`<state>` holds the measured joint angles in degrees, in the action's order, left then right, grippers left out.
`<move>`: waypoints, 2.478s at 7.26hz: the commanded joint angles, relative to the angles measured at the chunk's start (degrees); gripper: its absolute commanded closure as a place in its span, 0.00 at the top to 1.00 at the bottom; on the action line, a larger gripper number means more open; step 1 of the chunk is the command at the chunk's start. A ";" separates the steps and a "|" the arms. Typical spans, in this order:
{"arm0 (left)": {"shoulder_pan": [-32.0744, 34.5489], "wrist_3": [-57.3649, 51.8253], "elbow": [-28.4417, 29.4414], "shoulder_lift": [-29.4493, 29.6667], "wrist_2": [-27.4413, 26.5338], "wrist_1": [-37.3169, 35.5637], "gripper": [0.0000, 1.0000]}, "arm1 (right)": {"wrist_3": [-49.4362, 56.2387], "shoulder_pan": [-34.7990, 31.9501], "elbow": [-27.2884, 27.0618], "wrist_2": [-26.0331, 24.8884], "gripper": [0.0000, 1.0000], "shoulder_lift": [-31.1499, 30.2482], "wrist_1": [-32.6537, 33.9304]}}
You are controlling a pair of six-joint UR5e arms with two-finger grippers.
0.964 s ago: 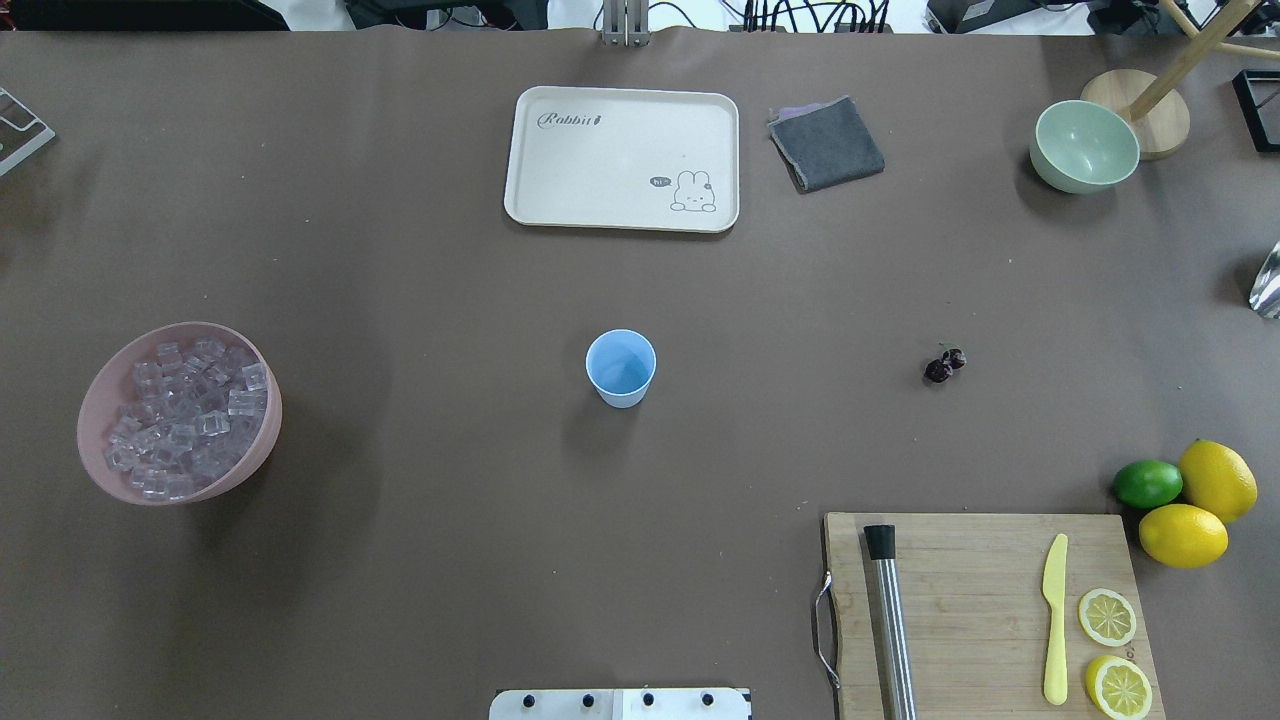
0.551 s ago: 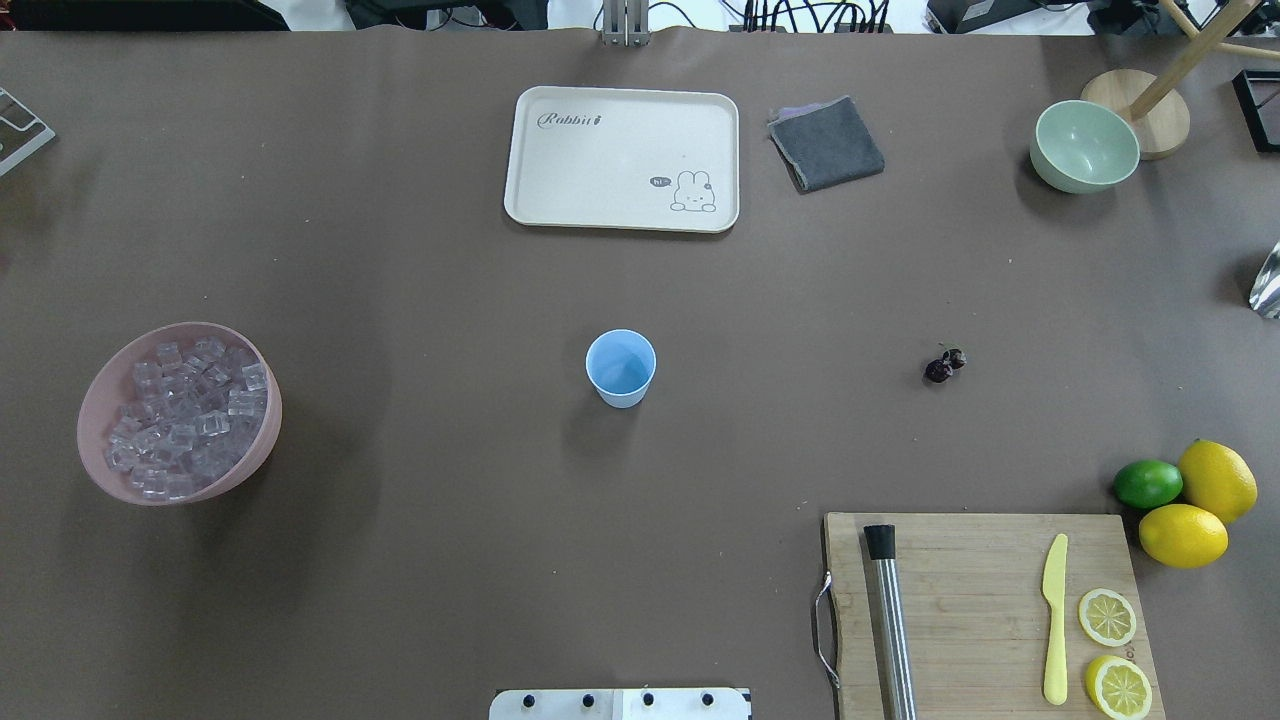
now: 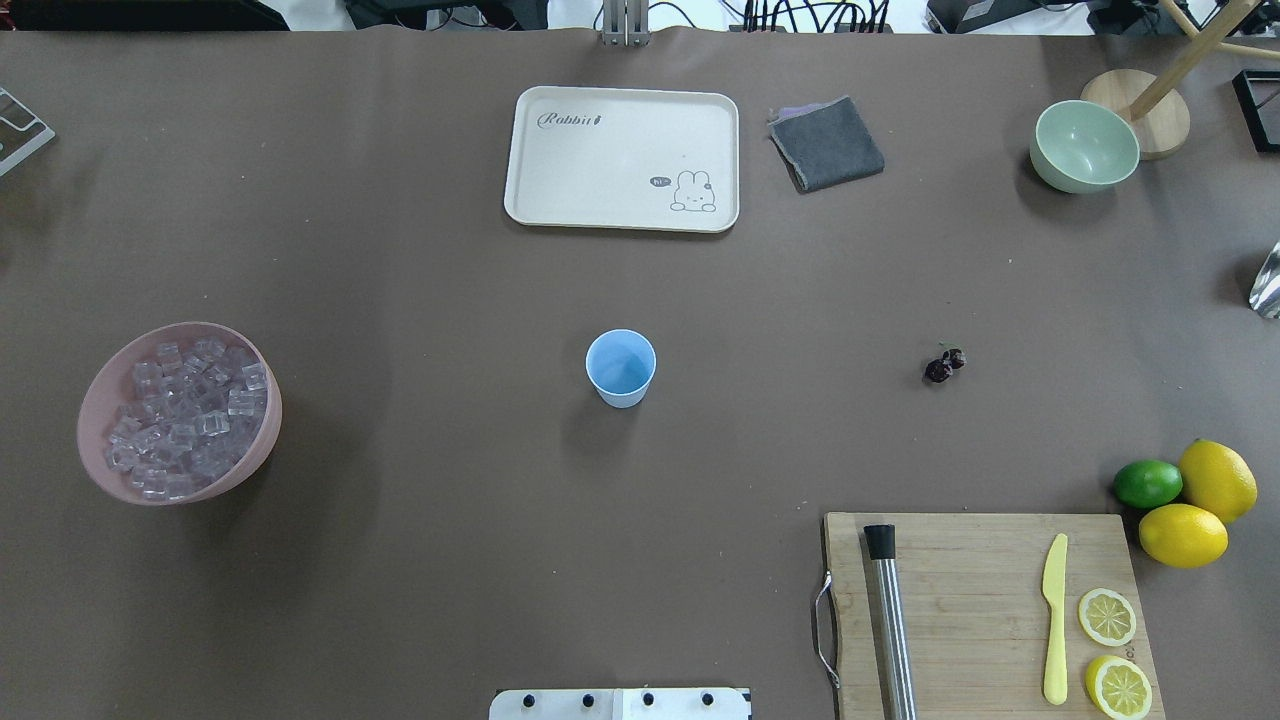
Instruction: Put ice and cherries in cup
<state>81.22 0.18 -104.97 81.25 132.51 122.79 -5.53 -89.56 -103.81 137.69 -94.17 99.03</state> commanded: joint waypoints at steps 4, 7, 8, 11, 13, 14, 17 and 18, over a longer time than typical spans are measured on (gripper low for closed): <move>-12.82 4.04 -1.02 7.25 -0.23 0.08 0.98 | -0.45 0.00 -0.07 0.21 1.00 -1.71 -5.60; -21.78 4.30 -2.08 10.68 -4.88 0.08 0.98 | -0.54 0.00 -1.56 0.12 1.00 -3.56 -5.78; -23.63 4.30 -2.00 12.60 -4.72 -1.14 0.98 | -0.54 0.00 -2.09 0.12 1.00 -3.65 -5.78; -27.33 4.30 -3.14 13.50 -4.80 -2.38 0.76 | -0.80 -0.09 -2.01 0.55 1.00 -4.01 -5.69; -28.66 4.21 -3.23 12.80 -4.54 -2.38 0.75 | -0.89 -0.09 -2.01 0.56 1.00 -4.09 -5.69; -29.88 4.21 -3.14 12.01 -4.63 -2.38 0.75 | -0.80 -0.09 -2.01 0.56 1.00 -4.27 -5.69; -31.73 4.04 -3.23 10.33 -4.45 -2.12 0.76 | -0.98 -0.09 -2.45 1.17 1.00 -4.53 -5.69; -31.91 4.04 -3.05 10.24 -4.45 -2.12 0.76 | -0.98 -0.09 -2.45 1.17 1.00 -4.53 -5.69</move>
<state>49.75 4.23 -108.15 91.70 128.03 120.63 -6.49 -89.65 -106.21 138.81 -98.67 93.34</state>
